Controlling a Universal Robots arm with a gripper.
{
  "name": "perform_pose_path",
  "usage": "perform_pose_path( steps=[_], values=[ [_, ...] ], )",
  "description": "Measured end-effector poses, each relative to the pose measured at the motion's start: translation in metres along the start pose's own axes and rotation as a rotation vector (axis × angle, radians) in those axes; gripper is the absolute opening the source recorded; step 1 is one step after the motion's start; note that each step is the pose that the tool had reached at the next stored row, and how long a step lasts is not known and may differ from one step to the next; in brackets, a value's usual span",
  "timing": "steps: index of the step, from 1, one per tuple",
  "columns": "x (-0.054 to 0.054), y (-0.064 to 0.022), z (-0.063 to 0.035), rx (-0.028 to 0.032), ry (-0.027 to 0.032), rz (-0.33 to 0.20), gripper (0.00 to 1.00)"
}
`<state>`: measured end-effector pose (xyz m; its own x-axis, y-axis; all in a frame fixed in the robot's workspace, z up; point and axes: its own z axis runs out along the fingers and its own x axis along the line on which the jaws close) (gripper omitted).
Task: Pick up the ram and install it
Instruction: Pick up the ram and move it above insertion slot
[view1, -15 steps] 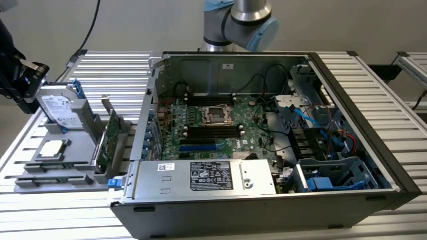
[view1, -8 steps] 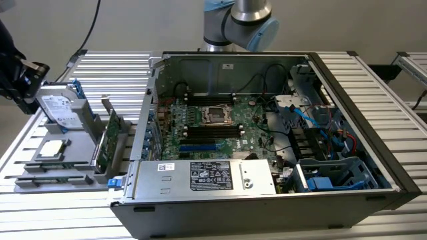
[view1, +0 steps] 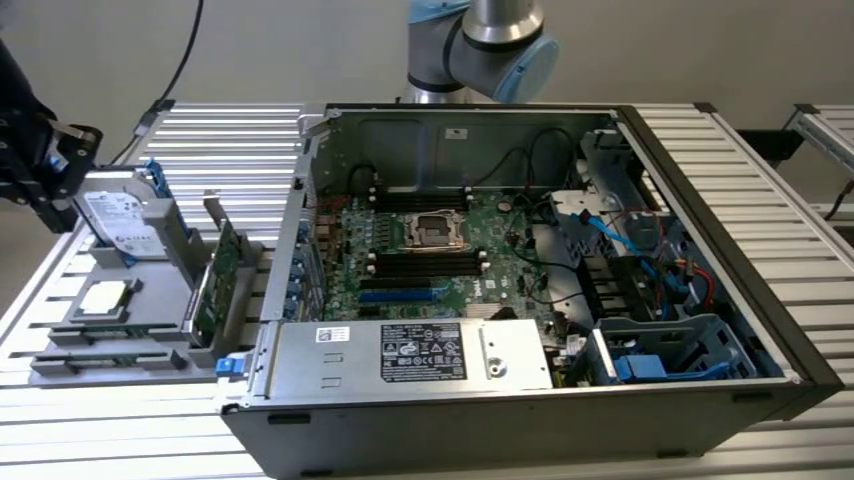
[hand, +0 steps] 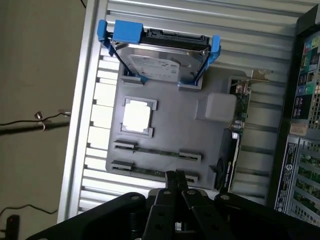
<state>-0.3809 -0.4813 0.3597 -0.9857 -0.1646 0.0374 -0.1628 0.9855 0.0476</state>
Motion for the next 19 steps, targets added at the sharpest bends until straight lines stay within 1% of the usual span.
perform_pose_path(
  steps=[7,13,19],
  values=[
    [0.0,-0.0001,0.0015,0.0047,0.0061,-0.128,0.11],
    [-0.0001,-0.0001,0.0042,0.0046,0.0104,-0.236,0.11],
    [-0.0003,-0.0003,0.0072,0.0081,0.0155,-0.345,0.11]
  ],
)
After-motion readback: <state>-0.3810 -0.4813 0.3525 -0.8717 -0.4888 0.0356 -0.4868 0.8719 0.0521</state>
